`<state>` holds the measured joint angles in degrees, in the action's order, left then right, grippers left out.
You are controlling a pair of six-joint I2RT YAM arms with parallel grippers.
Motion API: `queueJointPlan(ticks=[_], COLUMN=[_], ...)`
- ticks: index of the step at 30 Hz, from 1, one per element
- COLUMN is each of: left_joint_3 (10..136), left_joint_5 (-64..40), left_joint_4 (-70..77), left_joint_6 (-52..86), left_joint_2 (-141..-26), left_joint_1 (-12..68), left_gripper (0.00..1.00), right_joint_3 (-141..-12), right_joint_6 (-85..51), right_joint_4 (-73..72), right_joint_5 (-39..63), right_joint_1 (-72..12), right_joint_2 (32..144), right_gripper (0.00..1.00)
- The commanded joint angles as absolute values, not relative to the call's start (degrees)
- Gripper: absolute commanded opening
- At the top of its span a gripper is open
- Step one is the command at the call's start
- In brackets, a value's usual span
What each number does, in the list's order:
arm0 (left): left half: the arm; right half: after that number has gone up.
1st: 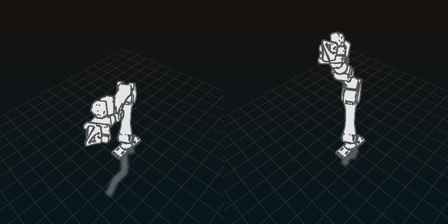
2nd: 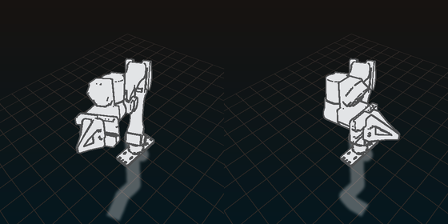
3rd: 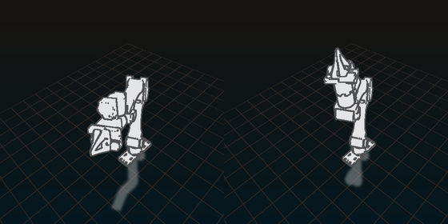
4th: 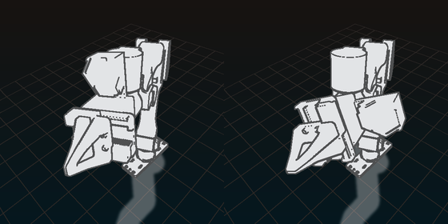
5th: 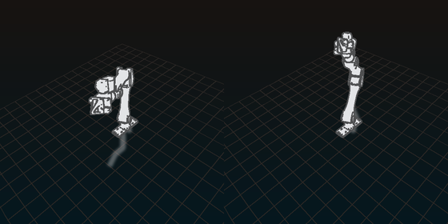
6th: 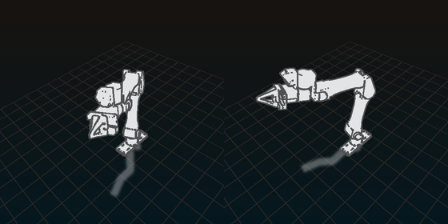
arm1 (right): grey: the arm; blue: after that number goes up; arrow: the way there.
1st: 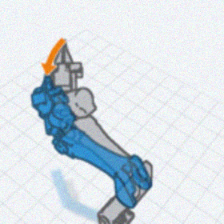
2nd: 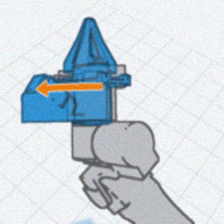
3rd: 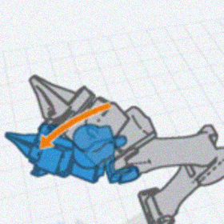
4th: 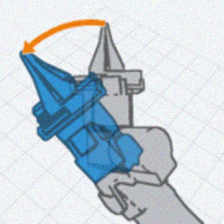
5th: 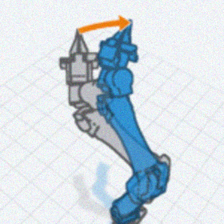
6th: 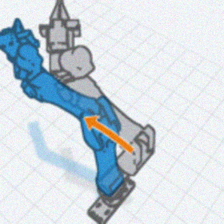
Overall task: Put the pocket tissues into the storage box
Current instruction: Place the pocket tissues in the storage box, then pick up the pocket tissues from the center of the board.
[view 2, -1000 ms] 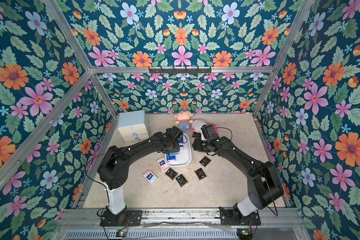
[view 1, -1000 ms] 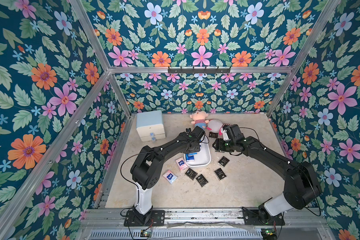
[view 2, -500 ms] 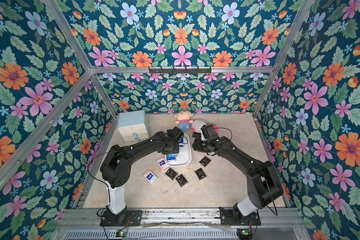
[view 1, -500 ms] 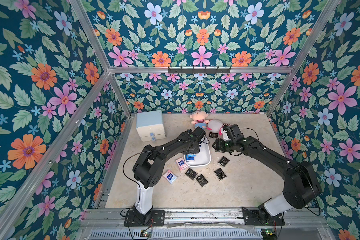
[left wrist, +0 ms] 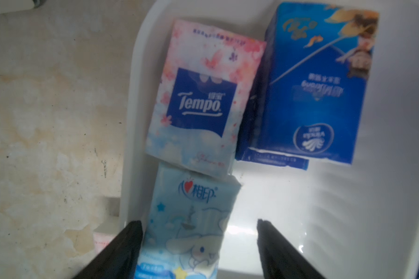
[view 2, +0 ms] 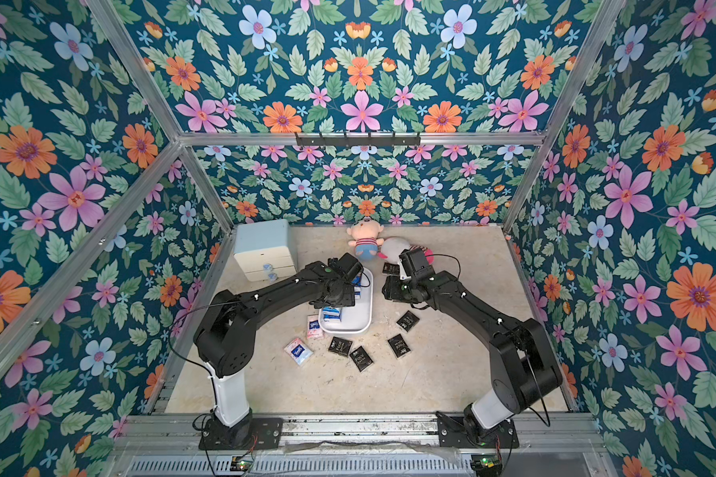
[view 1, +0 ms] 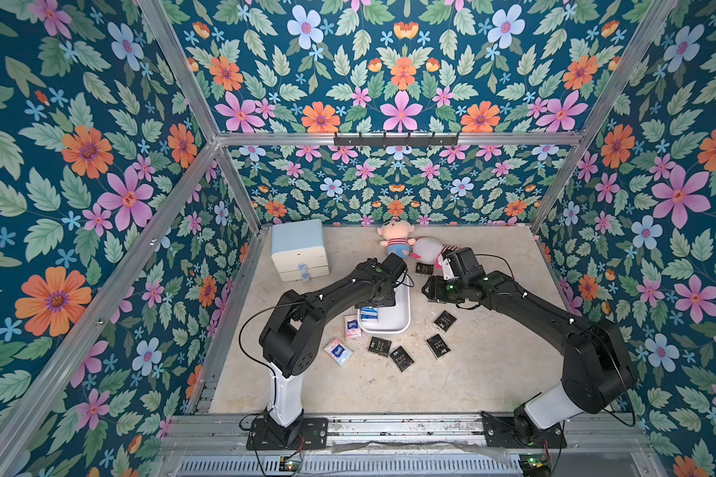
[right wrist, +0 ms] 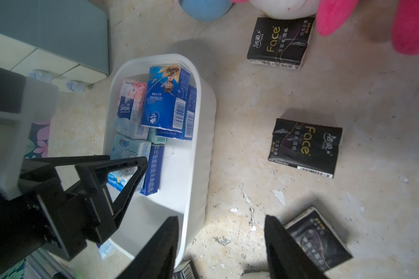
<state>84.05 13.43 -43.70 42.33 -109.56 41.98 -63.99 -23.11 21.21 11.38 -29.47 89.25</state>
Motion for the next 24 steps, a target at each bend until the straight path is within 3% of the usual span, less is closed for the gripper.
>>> queueJointPlan(ticks=[1, 10, 24], left_joint_3=[84.24, 79.68, 52.71], left_joint_5=[15.63, 16.38, 15.76], left_joint_4=[-44.42, -39.80, -36.62], left_joint_6=[43.83, 48.34, 67.24], left_joint_2=[-108.21, -98.76, -76.30], left_joint_1=[41.92, 41.91, 41.88], left_gripper=[0.82, 0.85, 0.89], right_joint_3=[-63.86, -63.29, -62.48], right_joint_6=[-23.38, -23.80, -25.40], right_joint_4=[21.39, 20.41, 15.90], right_joint_5=[11.66, 13.26, 19.76], right_joint_1=[-29.52, -29.48, -30.22], right_joint_2=[88.38, 88.50, 92.88], right_gripper=[0.62, 0.61, 0.62])
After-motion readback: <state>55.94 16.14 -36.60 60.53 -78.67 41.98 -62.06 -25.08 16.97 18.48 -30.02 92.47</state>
